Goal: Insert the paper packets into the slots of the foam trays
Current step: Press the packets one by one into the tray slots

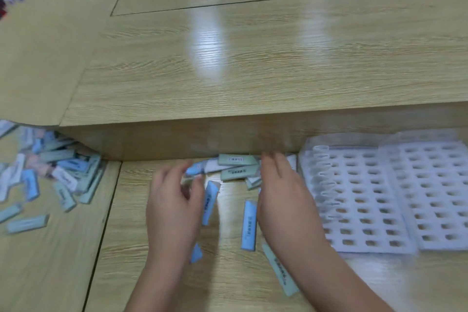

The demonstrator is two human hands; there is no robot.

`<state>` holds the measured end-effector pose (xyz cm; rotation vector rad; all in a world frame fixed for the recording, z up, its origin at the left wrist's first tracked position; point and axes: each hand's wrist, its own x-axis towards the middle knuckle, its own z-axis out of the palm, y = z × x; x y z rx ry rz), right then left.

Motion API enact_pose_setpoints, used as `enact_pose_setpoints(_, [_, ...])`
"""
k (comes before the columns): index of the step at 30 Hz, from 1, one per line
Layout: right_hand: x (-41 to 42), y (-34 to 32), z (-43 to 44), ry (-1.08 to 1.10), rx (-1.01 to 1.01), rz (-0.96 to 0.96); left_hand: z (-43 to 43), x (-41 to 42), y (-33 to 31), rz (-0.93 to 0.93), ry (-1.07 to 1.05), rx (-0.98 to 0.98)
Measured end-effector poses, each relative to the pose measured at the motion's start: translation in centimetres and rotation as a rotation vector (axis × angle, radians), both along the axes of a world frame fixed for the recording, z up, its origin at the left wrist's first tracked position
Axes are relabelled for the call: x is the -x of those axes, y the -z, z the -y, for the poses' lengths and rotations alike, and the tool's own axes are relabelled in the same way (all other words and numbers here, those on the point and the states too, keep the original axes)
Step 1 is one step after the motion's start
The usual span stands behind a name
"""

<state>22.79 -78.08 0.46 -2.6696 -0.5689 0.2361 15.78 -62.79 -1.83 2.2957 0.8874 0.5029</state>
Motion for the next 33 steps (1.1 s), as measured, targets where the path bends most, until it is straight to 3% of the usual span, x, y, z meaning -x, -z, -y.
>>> enact_pose_setpoints(5, [-1.8, -1.0, -1.2, 0.034, 0.218, -0.050, -2.0, -2.4, -0.1, -0.203, 0.104, -0.126])
enact_pose_setpoints(11, [-1.7, -0.8, -1.1, -0.051, 0.273, -0.064, -0.9, -2.4, 0.9, -0.203, 0.195, -0.101])
enact_pose_setpoints(18, [-2.0, -1.1, -0.2, -0.086, 0.203, -0.018, -1.8, -1.2, 0.2, 0.017, 0.027, 0.325])
enact_pose_setpoints(23, [-0.4, -3.3, 1.8, -0.080, -0.081, -0.025, -1.4, 0.2, -2.7, 0.273, -0.046, 0.480])
enact_pose_setpoints(27, [0.9, -4.7, 6.9, 0.023, -0.469, -0.121, 1.0, 0.7, -5.0, 0.429, 0.022, 0.562])
enact_pose_setpoints(33, [0.9, -4.2, 15.1, 0.220, -0.761, -0.185, 7.6, 1.2, -5.2, 0.399, 0.203, 0.613])
